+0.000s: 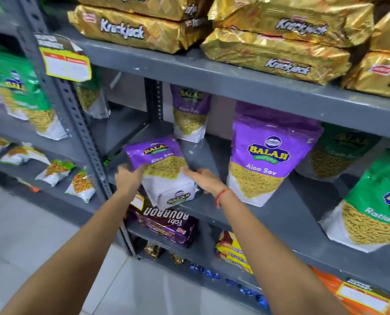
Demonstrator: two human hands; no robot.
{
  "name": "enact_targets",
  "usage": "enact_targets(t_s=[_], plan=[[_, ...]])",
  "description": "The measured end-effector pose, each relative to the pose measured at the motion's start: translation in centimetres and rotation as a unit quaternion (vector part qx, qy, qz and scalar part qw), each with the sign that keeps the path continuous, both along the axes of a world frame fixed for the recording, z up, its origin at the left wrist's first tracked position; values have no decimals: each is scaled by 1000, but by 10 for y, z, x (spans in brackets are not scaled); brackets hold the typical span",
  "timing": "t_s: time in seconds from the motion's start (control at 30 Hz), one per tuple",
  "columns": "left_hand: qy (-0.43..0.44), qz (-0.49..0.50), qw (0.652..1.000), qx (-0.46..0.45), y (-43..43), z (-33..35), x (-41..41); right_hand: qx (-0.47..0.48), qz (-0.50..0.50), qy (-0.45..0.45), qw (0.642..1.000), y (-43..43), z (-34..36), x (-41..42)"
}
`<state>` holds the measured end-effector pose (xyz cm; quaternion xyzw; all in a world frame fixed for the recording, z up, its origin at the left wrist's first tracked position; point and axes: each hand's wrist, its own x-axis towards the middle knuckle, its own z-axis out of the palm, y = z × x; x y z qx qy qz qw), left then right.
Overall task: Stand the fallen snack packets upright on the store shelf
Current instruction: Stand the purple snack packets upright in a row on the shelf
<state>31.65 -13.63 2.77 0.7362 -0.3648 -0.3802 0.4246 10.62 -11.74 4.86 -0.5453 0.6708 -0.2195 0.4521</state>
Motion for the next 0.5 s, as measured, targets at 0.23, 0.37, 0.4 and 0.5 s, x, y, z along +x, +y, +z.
enact_targets(t_s=[0.23,0.37,0.4,0.5], plan=[[241,-213,932,165,30,-7,-7,78,-27,-79,993,0,-24,9],[231,-231,937,123,28,-6,-10,26,-21,-107,994,8,-30,7],[219,-231,942,110,27,-6,-7,13,-17,-113,993,11,-29,7],[208,-250,944,47,20,0,0,-40,-29,-135,990,16,-24,7]])
